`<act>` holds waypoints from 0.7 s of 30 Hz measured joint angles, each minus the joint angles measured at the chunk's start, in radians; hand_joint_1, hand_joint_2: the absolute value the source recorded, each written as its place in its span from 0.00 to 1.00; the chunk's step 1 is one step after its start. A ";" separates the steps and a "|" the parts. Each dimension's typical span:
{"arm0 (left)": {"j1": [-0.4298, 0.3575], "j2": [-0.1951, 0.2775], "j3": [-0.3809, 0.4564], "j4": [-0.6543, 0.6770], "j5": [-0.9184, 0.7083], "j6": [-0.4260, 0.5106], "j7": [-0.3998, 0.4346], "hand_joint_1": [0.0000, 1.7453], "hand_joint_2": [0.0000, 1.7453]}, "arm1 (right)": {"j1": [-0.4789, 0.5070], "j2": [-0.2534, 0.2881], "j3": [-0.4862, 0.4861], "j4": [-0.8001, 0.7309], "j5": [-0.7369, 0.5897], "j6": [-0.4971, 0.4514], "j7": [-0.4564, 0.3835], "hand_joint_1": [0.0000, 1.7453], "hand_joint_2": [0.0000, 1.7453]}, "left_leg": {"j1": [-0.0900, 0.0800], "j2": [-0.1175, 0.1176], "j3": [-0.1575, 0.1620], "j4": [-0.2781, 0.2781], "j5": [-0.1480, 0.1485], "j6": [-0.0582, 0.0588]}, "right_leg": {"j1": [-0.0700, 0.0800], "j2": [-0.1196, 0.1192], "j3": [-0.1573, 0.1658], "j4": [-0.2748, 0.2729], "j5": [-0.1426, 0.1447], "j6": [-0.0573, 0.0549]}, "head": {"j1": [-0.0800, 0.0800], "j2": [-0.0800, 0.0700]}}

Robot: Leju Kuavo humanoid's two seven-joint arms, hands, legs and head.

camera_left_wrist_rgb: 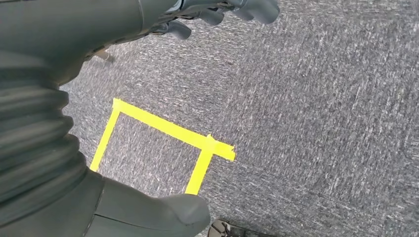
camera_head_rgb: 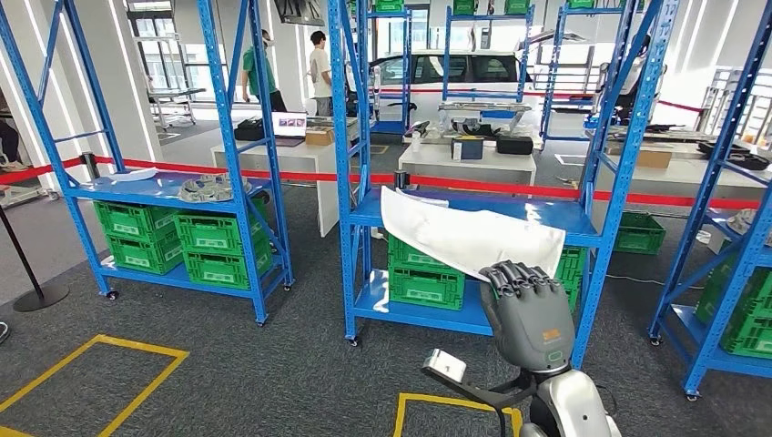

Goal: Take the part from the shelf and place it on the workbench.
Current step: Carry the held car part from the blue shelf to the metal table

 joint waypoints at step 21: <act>0.001 0.017 0.008 -0.001 -0.070 -0.002 0.024 0.00 1.00 | -0.300 -0.024 0.238 0.053 -0.074 0.099 0.023 0.84 1.00 | 0.011 0.145 0.012 -0.011 -0.006 -0.022 | 0.001 -0.179 0.021 -0.029 0.012 0.011 | -0.001 0.000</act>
